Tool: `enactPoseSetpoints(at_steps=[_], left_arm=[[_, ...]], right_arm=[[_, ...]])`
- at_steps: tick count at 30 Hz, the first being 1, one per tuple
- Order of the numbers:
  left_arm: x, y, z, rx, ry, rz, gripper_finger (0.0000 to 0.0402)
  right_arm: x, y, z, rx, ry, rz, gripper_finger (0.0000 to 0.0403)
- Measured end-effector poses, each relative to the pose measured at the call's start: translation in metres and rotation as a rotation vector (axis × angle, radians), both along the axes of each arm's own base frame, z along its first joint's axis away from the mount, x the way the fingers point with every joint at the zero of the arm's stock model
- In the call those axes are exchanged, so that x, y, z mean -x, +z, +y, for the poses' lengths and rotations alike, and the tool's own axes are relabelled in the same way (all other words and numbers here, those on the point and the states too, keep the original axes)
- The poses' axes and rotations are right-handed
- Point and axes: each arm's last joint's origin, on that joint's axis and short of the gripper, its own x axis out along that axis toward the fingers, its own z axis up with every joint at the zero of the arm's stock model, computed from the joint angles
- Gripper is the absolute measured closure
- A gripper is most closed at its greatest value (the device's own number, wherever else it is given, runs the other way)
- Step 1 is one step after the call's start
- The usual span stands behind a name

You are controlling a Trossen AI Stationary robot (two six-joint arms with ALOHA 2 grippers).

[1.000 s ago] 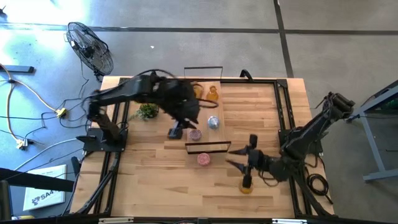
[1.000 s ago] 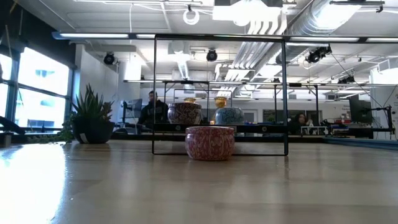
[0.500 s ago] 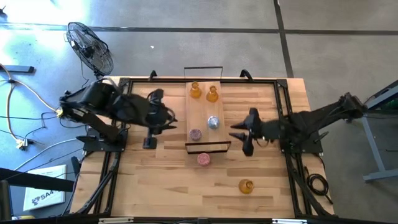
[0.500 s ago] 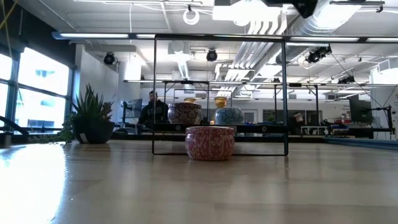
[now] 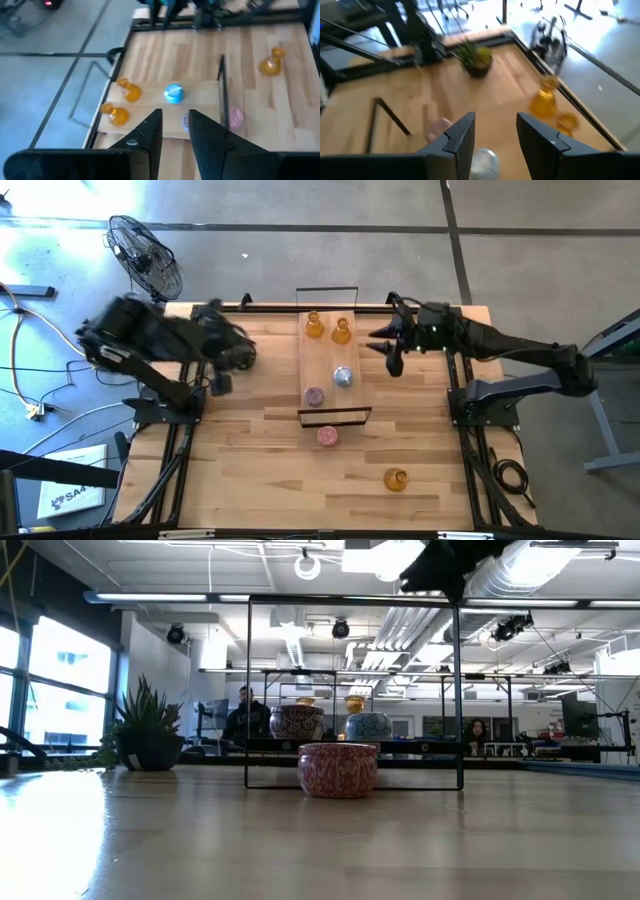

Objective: Pick & Place candle stick holders
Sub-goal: Put the blue scented candle on the shelf

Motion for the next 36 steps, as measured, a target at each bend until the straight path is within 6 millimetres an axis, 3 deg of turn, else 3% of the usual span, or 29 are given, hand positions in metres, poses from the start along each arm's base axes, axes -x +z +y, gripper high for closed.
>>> enactPoseSetpoints(at_steps=[3, 7, 16, 20, 23, 29, 36], left_arm=[[0.021, 0.002, 0.007, 0.032, 0.021, -0.054, 0.031], [0.038, -0.015, 0.012, 0.045, 0.024, -0.087, 0.031], [0.05, -0.11, 0.014, 0.071, -0.063, -0.298, 0.031], [0.049, -0.153, 0.014, 0.047, -0.097, -0.335, 0.031], [0.051, -0.174, 0.016, 0.028, -0.061, -0.348, 0.031], [0.058, -0.182, 0.018, 0.021, -0.04, -0.364, 0.031], [0.063, -0.184, 0.017, 0.055, -0.111, -0.338, 0.031]], right_arm=[[0.005, -0.007, -0.015, 0.001, -0.025, 0.071, 0.0263], [0.001, -0.021, -0.024, 0.027, -0.022, 0.177, 0.0263], [-0.028, -0.055, -0.03, -0.025, 0.079, 0.31, 0.0257], [-0.04, -0.062, -0.033, -0.06, 0.154, 0.267, 0.0234], [-0.048, -0.064, -0.034, -0.103, 0.198, 0.218, 0.0205], [-0.057, -0.074, -0.037, -0.106, 0.221, 0.23, 0.0151], [-0.073, -0.094, -0.026, 0.049, 0.237, 0.337, 0.0138]])
